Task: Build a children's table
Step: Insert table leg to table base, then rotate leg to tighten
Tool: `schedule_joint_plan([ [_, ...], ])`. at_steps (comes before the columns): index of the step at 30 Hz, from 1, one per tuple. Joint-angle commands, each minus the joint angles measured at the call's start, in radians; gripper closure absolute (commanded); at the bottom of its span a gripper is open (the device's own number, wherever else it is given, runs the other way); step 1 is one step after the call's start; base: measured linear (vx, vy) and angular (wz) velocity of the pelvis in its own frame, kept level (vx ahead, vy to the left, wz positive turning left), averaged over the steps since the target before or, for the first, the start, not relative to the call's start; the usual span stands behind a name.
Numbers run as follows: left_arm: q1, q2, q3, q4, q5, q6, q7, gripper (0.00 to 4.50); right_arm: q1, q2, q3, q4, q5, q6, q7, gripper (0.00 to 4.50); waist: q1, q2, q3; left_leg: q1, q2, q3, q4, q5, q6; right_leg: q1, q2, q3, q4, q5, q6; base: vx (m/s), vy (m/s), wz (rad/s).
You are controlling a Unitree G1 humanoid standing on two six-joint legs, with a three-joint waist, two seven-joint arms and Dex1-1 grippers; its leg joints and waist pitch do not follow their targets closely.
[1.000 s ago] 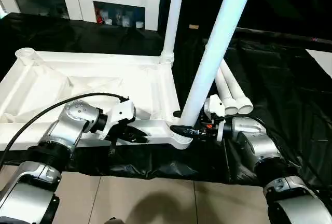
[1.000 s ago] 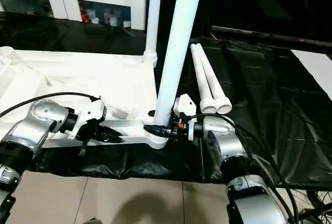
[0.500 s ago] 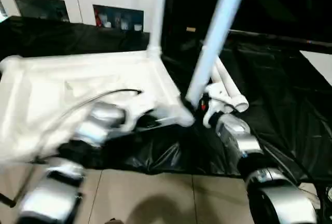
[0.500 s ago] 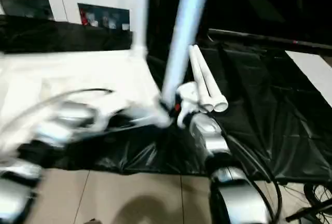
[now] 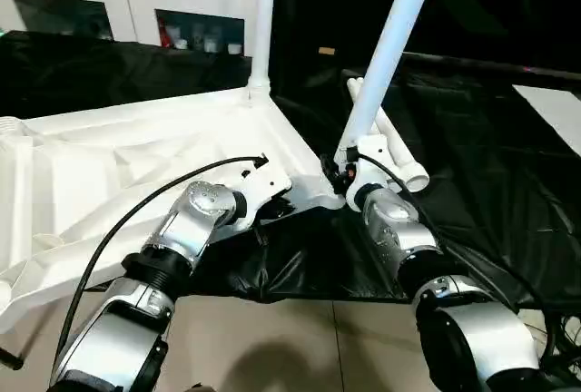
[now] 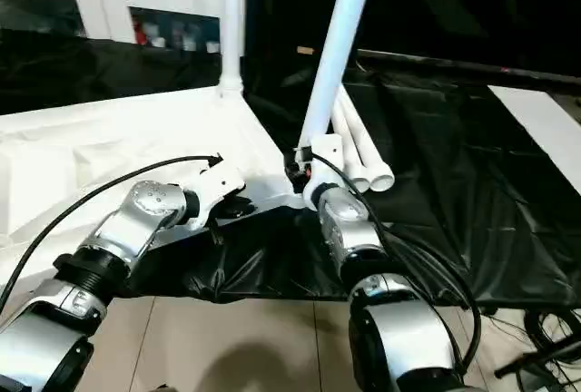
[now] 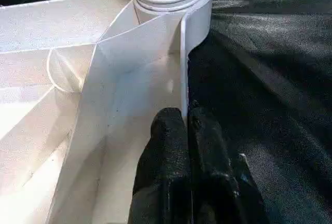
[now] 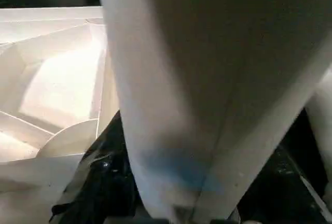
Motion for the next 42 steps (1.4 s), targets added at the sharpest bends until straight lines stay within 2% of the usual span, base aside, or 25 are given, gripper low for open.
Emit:
schedule_joint_plan([
  [1,-0.029,-0.029,-0.013,-0.027,0.002,-0.018,0.032,4.50,0.024,0.062,0.028,0.061,-0.008,0.040,0.049,2.18,-0.012,0.018,-0.037,0.025,0.029,-0.026,-0.084,-0.515,-0.026,0.001,-0.087,0.034,-0.103,-0.570,-0.072,0.000,0.000,0.00],
  [2,-0.026,-0.028,-0.006,-0.033,-0.008,-0.018,0.016,4.50,0.016,0.061,0.017,0.058,0.000,0.033,0.073,1.83,-0.011,0.018,-0.039,0.025,0.030,-0.024,-0.085,-0.507,-0.024,0.002,-0.088,0.036,-0.102,-0.553,-0.076,0.000,0.000,0.00],
  [7,-0.021,-0.018,0.003,-0.043,-0.027,-0.029,-0.021,4.50,0.008,0.052,0.017,0.050,0.000,0.015,0.118,1.50,-0.011,0.016,-0.038,0.021,0.030,-0.021,-0.086,-0.482,-0.016,0.003,-0.089,0.041,-0.101,-0.537,-0.089,0.000,0.000,0.00],
  [8,-0.021,-0.015,0.005,-0.043,-0.032,-0.032,-0.030,4.50,0.006,0.049,0.017,0.048,0.001,0.012,0.128,1.35,-0.011,0.022,-0.038,0.020,0.030,-0.021,-0.086,-0.474,-0.014,0.005,-0.090,0.042,-0.100,-0.533,-0.090,0.000,0.000,0.00],
  [9,-0.018,-0.002,0.008,-0.050,-0.043,-0.038,-0.053,4.50,0.003,0.039,0.020,0.047,-0.001,0.007,0.154,1.29,-0.011,0.018,-0.039,0.019,0.030,-0.019,-0.086,-0.464,-0.012,0.005,-0.089,0.043,-0.100,-0.523,-0.094,0.000,0.000,0.00],
  [12,-0.011,0.019,0.010,-0.050,-0.055,-0.053,-0.091,4.50,0.004,0.020,0.020,0.045,-0.001,0.001,0.198,1.02,-0.008,0.018,-0.044,0.011,0.033,-0.014,-0.088,-0.395,-0.005,0.014,-0.088,0.048,-0.089,-0.437,-0.117,0.000,0.000,0.00],
  [14,-0.005,0.036,0.009,-0.057,-0.058,-0.062,-0.113,4.50,0.007,0.005,0.023,0.042,-0.003,0.001,0.222,0.89,-0.006,0.017,-0.046,0.012,0.034,-0.008,-0.087,-0.355,0.001,0.014,-0.085,0.051,-0.080,-0.370,-0.145,0.000,0.000,0.00],
  [19,0.011,0.064,0.008,-0.084,-0.069,-0.070,-0.163,4.50,0.008,-0.026,0.024,0.044,-0.018,0.007,0.240,0.44,-0.001,0.018,-0.049,0.012,0.036,-0.002,-0.083,-0.318,0.004,0.015,-0.083,0.053,-0.076,-0.347,-0.162,0.000,0.000,0.00],
  [20,0.016,0.069,0.008,-0.095,-0.072,-0.066,-0.174,4.50,0.008,-0.033,0.026,0.045,-0.023,0.009,0.242,0.38,0.002,0.018,-0.052,0.013,0.036,0.000,-0.081,-0.297,0.003,0.015,-0.082,0.054,-0.072,-0.315,-0.173,0.000,0.000,0.00],
  [21,0.019,0.075,0.007,-0.101,-0.075,-0.068,-0.187,4.50,0.007,-0.039,0.027,0.047,-0.025,0.010,0.247,0.38,0.004,0.022,-0.052,0.009,0.033,0.002,-0.079,-0.280,0.003,0.016,-0.080,0.056,-0.067,-0.285,-0.181,0.051,-0.032,0.06],
  [22,0.020,0.076,0.006,-0.103,-0.076,-0.068,-0.190,4.50,0.006,-0.041,0.027,0.047,-0.025,0.011,0.249,0.38,0.004,0.020,-0.054,0.008,0.033,0.003,-0.077,-0.271,0.003,0.017,-0.079,0.056,-0.065,-0.271,-0.184,0.058,-0.031,0.04],
  [23,0.027,0.087,0.001,-0.116,-0.081,-0.067,-0.214,4.50,0.004,-0.052,0.026,0.048,-0.024,0.016,0.271,0.38,0.004,0.018,-0.057,0.005,0.031,0.004,-0.074,-0.239,0.007,0.021,-0.077,0.056,-0.056,-0.225,-0.194,0.058,-0.031,0.04],
  [24,0.030,0.092,-0.001,-0.120,-0.085,-0.070,-0.228,4.50,0.003,-0.059,0.026,0.047,-0.024,0.017,0.290,0.38,0.005,0.021,-0.061,-0.002,0.032,0.004,-0.072,-0.192,0.014,0.029,-0.078,0.056,-0.044,-0.153,-0.208,0.061,-0.023,0.01],
  [27,0.035,0.111,-0.006,-0.130,-0.094,-0.079,-0.264,4.50,0.005,-0.085,0.038,0.037,-0.028,0.018,0.367,0.38,0.003,0.024,-0.064,-0.005,0.030,0.007,-0.066,-0.114,0.041,0.036,-0.069,0.053,-0.026,0.012,-0.247,0.037,-0.007,-0.01],
  [29,0.037,0.125,-0.007,-0.133,-0.105,-0.093,-0.296,4.50,0.010,-0.104,0.049,0.023,-0.027,0.016,0.437,0.38,0.002,0.023,-0.064,-0.004,0.030,0.008,-0.064,-0.111,0.054,0.039,-0.069,0.053,-0.022,0.041,-0.260,0.000,0.000,0.00],
  [32,0.037,0.144,-0.011,-0.137,-0.107,-0.112,-0.324,4.50,0.021,-0.127,0.062,-0.004,-0.025,0.003,0.526,0.38,0.004,0.024,-0.065,0.001,0.033,0.009,-0.061,-0.104,0.071,0.041,-0.070,0.052,-0.021,0.060,-0.275,0.000,0.000,0.00],
  [37,0.044,0.184,-0.020,-0.143,-0.116,-0.151,-0.393,4.50,0.038,-0.168,0.086,-0.045,-0.024,-0.028,0.663,0.38,0.013,0.027,-0.064,-0.001,0.037,0.013,-0.057,-0.103,0.071,0.039,-0.068,0.050,-0.017,0.061,-0.283,0.000,0.000,0.00],
  [42,0.051,0.221,-0.033,-0.141,-0.123,-0.182,-0.469,4.50,0.058,-0.208,0.126,-0.084,-0.044,-0.056,0.789,0.38,0.023,0.027,-0.058,-0.001,0.039,0.016,-0.058,-0.188,0.032,0.033,-0.071,0.051,-0.027,-0.086,-0.252,0.000,0.000,0.00],
])
